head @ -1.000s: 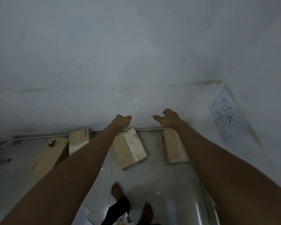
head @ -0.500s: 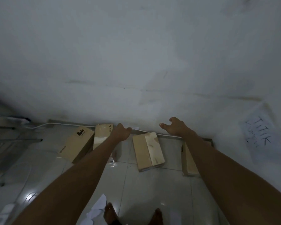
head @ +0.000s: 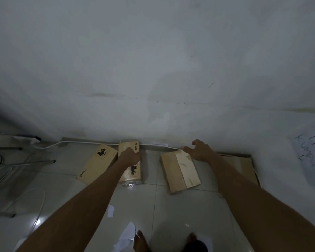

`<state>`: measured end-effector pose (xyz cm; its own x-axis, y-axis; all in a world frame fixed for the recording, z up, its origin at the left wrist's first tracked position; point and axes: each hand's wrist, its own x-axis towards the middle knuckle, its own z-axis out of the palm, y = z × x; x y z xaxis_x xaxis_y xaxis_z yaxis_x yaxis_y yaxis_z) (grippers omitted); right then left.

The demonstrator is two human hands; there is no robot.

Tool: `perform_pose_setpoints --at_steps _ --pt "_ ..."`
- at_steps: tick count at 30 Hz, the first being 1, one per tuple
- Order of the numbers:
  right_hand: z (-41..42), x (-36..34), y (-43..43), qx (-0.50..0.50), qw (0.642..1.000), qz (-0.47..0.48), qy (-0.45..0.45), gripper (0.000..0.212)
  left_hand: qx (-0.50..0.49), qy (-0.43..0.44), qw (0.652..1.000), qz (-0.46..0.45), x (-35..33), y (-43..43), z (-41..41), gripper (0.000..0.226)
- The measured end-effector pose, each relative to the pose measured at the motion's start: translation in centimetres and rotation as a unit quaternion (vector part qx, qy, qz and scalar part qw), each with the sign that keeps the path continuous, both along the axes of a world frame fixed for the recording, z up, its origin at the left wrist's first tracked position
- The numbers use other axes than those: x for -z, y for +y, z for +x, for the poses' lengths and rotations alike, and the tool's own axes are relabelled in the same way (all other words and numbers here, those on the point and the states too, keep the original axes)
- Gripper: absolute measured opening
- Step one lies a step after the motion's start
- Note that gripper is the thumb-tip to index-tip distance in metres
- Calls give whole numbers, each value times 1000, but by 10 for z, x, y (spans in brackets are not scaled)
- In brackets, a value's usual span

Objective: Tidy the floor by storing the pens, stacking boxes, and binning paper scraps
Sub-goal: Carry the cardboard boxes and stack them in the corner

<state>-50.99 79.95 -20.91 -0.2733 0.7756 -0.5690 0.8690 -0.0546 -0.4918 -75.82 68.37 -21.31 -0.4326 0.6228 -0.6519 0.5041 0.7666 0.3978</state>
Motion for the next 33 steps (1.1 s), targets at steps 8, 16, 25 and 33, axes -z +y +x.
perform_pose_setpoints --at_steps 8,16,25,33 --pt "6 41 35 -3 999 -22 -23 75 -41 -22 999 -1 33 26 3 55" --pt "0 121 74 39 998 -56 2 75 -124 -88 988 4 99 61 8 53" --pt "18 313 105 114 991 -67 -18 79 -113 -93 989 -12 279 100 1 52" --pt "53 471 125 114 991 -54 -37 87 -91 -97 990 -41 444 102 0 50"
